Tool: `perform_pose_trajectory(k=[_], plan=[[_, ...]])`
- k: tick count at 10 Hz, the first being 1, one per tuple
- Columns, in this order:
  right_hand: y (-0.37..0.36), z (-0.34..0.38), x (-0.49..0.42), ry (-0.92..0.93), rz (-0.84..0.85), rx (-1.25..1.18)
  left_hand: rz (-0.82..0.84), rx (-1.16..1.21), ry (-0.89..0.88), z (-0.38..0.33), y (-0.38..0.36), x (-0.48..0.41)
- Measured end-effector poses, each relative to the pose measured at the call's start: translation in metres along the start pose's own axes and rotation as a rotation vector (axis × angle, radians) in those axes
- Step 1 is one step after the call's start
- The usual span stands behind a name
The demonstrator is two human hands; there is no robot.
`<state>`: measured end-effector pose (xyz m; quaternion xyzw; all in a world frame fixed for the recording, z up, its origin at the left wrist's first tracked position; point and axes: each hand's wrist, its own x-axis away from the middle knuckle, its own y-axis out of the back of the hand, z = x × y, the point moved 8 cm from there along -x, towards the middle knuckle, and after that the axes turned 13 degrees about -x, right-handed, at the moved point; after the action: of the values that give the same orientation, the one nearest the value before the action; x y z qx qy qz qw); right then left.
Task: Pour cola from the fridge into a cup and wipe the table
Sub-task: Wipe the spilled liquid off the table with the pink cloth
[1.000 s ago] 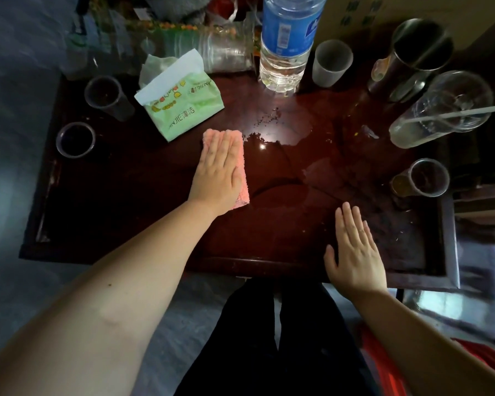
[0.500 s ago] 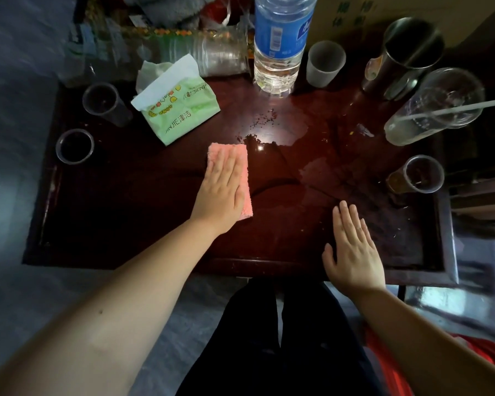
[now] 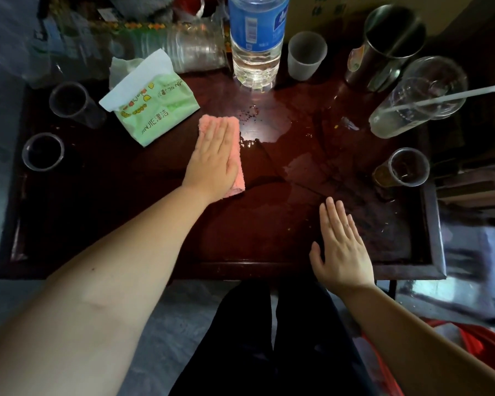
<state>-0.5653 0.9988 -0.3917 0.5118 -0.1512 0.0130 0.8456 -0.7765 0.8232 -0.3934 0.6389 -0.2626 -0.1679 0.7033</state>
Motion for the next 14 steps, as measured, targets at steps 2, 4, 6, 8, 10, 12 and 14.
perform_pose_trajectory(k=[2, 4, 6, 8, 10, 12, 14], plan=[[0.0, 0.001, 0.0, 0.011, -0.001, 0.006, -0.004, -0.069, -0.275, 0.0, 0.002, -0.002], [0.0, 0.001, 0.0, 0.007, -0.007, 0.01, -0.028, -0.059, -0.397, -0.006, 0.002, 0.001], [-0.001, 0.001, 0.0, 0.01, -0.007, 0.001, -0.041, -0.023, -0.385, -0.01, 0.003, 0.008], [0.0, 0.0, 0.0, 0.01, -0.007, 0.005, -0.04, -0.015, -0.334, -0.018, 0.003, 0.018], [0.001, 0.001, 0.001, 0.01, -0.001, -0.003, -0.036, 0.003, -0.236, -0.034, 0.001, 0.04], [0.001, 0.001, 0.001, 0.004, 0.004, -0.016, 0.01, 0.039, -0.014, -0.047, -0.007, 0.057], [0.002, 0.001, 0.0, 0.0, 0.003, -0.025, 0.029, 0.027, 0.188, -0.047, -0.007, 0.044]])
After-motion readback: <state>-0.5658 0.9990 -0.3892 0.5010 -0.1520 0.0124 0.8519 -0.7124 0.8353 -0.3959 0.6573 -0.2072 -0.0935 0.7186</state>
